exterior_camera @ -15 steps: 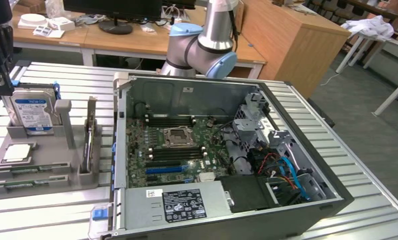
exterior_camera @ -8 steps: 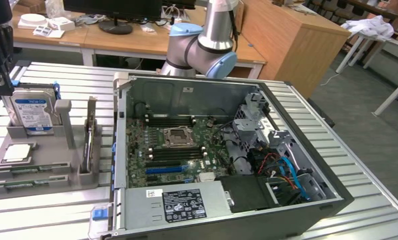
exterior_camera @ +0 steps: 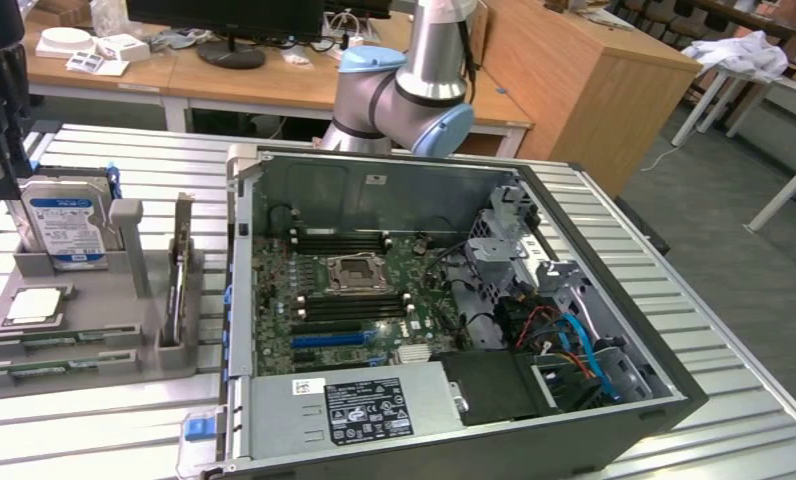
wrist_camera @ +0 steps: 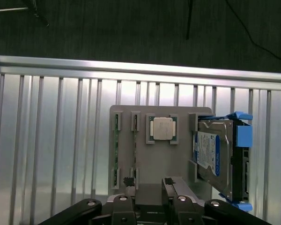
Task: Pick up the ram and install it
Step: 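Pick up the ram and move it above insertion slot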
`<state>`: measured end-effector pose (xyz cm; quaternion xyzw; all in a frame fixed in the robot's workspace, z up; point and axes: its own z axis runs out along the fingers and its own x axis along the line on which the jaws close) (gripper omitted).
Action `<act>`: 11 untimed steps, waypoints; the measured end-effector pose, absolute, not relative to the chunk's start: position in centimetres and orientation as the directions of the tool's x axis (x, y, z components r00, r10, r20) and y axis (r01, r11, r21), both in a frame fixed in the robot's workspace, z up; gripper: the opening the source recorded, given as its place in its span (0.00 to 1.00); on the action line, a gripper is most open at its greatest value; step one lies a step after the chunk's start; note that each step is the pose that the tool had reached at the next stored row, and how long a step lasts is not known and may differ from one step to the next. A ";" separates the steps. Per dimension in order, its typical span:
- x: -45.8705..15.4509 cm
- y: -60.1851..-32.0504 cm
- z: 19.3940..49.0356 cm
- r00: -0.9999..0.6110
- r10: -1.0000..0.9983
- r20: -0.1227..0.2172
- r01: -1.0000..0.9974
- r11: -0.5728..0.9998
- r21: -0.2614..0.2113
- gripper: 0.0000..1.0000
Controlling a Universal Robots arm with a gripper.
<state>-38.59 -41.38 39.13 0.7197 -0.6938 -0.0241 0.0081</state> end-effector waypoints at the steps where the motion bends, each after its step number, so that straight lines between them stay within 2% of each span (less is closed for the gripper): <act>1: -38.6 -41.4 39.1 0.036 -0.999 -0.023 -0.998 -0.037 0.045 0.36; 11: -38.6 -41.4 39.0 0.036 -0.999 -0.023 -0.998 -0.037 0.045 0.36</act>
